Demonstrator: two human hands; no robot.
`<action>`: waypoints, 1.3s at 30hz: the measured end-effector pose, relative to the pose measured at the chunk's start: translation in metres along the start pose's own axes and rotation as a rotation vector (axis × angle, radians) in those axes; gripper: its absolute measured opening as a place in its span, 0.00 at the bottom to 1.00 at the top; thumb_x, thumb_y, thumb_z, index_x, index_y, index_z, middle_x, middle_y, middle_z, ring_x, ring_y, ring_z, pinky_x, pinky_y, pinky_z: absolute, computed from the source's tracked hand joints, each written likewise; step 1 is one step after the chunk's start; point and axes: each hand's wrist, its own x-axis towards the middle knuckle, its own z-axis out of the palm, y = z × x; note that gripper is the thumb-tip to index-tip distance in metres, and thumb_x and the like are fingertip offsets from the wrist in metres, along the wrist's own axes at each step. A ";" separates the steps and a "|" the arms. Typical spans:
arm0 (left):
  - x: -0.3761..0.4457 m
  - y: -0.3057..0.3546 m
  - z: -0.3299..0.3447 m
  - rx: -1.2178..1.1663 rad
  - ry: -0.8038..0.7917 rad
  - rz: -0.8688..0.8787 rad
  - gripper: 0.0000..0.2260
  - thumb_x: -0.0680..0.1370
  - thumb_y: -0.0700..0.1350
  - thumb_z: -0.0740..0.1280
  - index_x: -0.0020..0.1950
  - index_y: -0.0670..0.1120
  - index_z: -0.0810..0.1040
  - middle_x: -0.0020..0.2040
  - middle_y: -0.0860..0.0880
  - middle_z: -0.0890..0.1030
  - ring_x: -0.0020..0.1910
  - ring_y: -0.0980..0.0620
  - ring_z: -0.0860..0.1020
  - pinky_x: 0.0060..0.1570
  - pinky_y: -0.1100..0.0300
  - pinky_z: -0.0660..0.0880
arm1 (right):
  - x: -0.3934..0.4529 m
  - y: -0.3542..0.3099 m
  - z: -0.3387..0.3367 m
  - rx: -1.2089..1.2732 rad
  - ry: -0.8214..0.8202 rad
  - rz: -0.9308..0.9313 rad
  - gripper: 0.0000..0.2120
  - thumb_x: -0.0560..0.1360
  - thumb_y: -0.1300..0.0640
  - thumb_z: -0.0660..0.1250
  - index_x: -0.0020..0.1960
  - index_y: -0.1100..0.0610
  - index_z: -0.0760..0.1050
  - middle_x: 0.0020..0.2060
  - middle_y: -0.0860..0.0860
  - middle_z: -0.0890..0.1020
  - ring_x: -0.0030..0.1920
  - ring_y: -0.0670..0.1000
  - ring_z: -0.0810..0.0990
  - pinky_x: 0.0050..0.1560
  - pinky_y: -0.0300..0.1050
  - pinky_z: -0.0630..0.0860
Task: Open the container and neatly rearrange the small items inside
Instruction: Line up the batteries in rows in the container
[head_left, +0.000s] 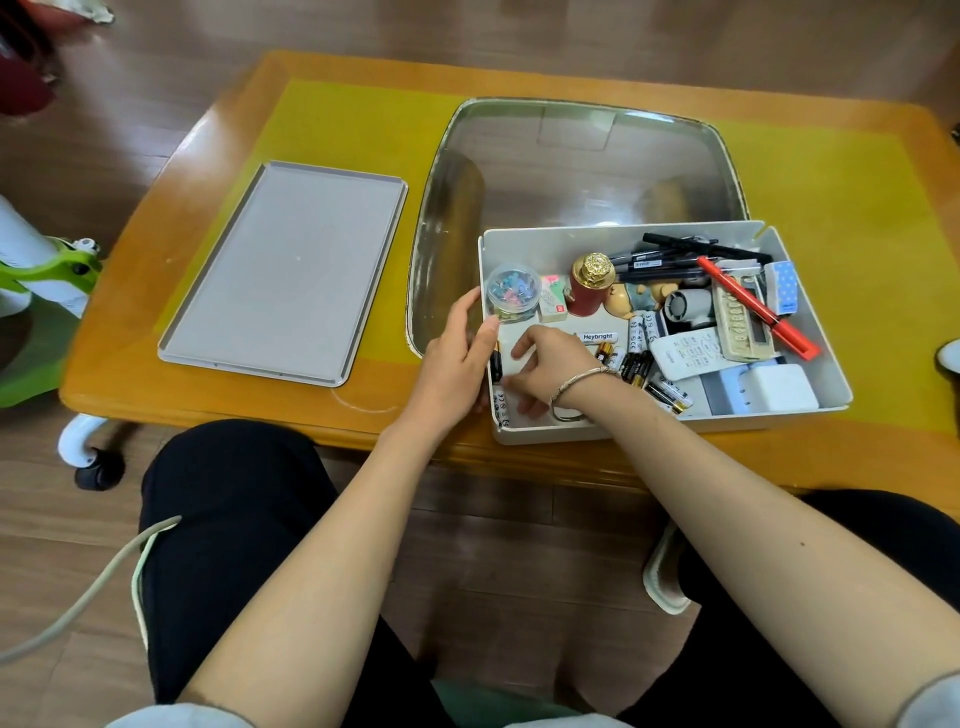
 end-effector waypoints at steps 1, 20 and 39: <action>0.000 0.000 0.000 -0.002 0.001 0.003 0.22 0.82 0.56 0.55 0.75 0.54 0.59 0.50 0.68 0.72 0.45 0.76 0.74 0.41 0.71 0.74 | 0.002 -0.001 0.001 0.002 0.006 -0.014 0.13 0.74 0.56 0.69 0.53 0.53 0.67 0.37 0.55 0.83 0.27 0.52 0.82 0.35 0.47 0.82; -0.001 0.002 0.001 -0.062 0.003 0.000 0.22 0.82 0.53 0.56 0.75 0.51 0.60 0.51 0.70 0.71 0.46 0.79 0.73 0.39 0.76 0.73 | 0.010 0.002 -0.005 -0.124 0.096 0.020 0.16 0.70 0.56 0.73 0.55 0.57 0.72 0.47 0.58 0.82 0.46 0.57 0.82 0.49 0.53 0.80; -0.001 0.000 0.002 -0.023 0.032 0.005 0.21 0.82 0.55 0.55 0.74 0.52 0.61 0.55 0.66 0.73 0.47 0.78 0.72 0.42 0.73 0.70 | 0.008 -0.006 -0.001 -0.049 -0.012 -0.016 0.13 0.70 0.55 0.74 0.49 0.54 0.72 0.34 0.55 0.84 0.26 0.50 0.81 0.31 0.47 0.81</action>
